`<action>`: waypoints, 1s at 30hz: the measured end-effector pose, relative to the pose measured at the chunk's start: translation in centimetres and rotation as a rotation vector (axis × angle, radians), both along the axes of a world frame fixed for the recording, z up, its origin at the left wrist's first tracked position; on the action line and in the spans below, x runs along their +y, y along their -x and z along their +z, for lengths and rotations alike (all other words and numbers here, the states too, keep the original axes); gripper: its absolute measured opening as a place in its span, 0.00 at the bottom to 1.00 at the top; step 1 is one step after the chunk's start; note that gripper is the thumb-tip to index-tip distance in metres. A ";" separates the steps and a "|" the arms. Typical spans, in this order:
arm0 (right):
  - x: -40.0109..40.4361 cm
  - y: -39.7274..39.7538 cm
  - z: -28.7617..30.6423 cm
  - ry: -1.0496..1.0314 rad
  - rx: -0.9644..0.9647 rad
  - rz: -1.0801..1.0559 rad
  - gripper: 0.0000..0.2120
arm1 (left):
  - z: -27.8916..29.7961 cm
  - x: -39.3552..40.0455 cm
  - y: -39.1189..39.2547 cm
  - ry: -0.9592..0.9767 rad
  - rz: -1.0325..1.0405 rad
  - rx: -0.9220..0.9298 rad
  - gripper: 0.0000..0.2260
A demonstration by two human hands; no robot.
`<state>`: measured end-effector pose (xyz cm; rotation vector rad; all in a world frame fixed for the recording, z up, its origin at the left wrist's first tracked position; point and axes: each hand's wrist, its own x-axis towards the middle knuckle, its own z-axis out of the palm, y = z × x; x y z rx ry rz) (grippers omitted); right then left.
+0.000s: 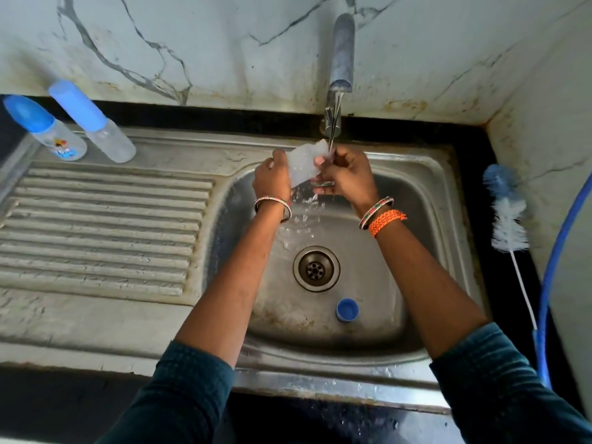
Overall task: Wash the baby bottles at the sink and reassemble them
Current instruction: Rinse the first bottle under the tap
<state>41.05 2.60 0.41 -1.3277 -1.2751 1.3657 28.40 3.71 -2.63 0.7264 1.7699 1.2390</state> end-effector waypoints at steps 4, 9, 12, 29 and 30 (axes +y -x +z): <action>0.4 0.5 0.0 0.062 0.036 -0.135 0.09 | 0.0 -0.1 0.2 -0.054 0.041 0.031 0.13; 1.8 0.9 0.3 0.287 0.106 -0.265 0.11 | -0.8 -2.2 -0.6 -0.600 0.012 0.463 0.09; 2.4 0.6 0.2 0.366 0.129 -0.214 0.09 | -2.5 -2.6 -0.1 -0.823 -0.150 0.658 0.15; 0.9 -0.8 0.8 0.073 -0.028 0.051 0.10 | -1.0 -3.1 1.4 -0.134 -0.126 -0.968 0.10; 0.7 -0.9 0.7 0.063 -0.019 0.136 0.08 | -0.9 -3.2 1.4 -0.147 -0.124 -0.978 0.09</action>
